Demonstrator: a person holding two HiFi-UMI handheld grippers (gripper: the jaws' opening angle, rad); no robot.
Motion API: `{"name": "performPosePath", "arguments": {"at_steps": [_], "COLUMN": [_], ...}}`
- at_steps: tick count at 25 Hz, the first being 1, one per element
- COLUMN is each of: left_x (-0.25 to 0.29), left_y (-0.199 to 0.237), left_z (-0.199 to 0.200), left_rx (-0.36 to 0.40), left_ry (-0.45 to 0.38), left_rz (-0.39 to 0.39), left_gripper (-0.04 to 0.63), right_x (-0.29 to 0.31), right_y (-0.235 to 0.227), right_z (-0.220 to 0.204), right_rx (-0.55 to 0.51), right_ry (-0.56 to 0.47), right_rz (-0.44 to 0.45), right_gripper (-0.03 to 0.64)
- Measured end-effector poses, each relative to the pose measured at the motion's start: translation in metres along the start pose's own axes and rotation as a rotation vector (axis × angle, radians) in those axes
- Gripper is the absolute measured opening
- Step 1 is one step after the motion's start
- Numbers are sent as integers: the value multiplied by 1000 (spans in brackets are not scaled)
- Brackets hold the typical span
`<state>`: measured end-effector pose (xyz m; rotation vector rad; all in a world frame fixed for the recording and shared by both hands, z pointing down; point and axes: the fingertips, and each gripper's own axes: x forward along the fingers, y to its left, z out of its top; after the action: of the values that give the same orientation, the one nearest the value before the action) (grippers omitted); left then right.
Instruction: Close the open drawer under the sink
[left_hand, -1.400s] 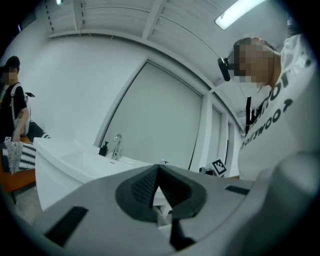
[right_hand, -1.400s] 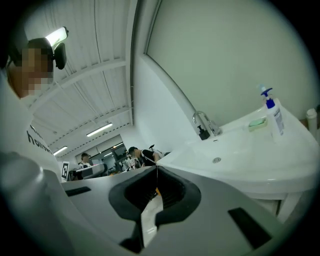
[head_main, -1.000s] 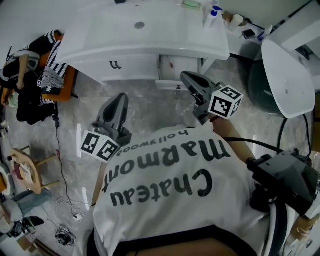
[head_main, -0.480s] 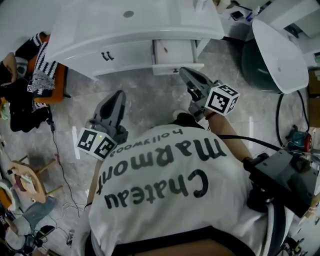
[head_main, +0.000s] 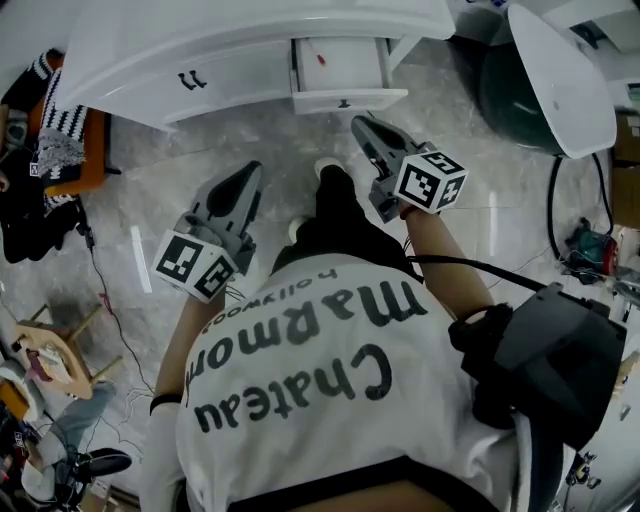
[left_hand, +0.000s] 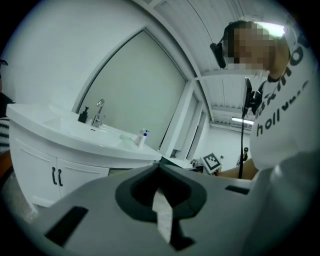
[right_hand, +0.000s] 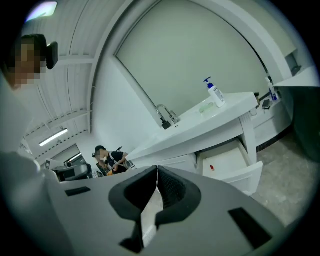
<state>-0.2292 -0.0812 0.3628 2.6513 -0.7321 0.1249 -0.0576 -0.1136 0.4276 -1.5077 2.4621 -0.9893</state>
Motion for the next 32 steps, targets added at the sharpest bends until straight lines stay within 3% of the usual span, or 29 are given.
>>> {"name": "performPosePath", "arguments": {"at_steps": [7,14,20,25,29,32], "left_x": [13,32,51,68,70,72], "left_y": [11,26,49,68,77,78], "left_z": [-16,-45,-50,-53,-59,-65], "left_rx": [-41,-36,-79,-71,-128,-114], "left_ry": [10,74,82,125,150,191], "left_rz": [50,39,123,144,188,188], "left_gripper": [9,9,9,9,9,9], "right_x": [16,49,72,93,102,109], "right_y": [-38,-104,-156,-193,-210,-224], "right_z": [-38,-71,-104,-119,-135,-144], "right_rx": [6,59,75,83,76,65], "right_ry": [48,126,205,255,305,339], "right_rz": [-58,-150,-199,-253,-292,-325], "right_gripper": [12,13,14,15,76,136]}}
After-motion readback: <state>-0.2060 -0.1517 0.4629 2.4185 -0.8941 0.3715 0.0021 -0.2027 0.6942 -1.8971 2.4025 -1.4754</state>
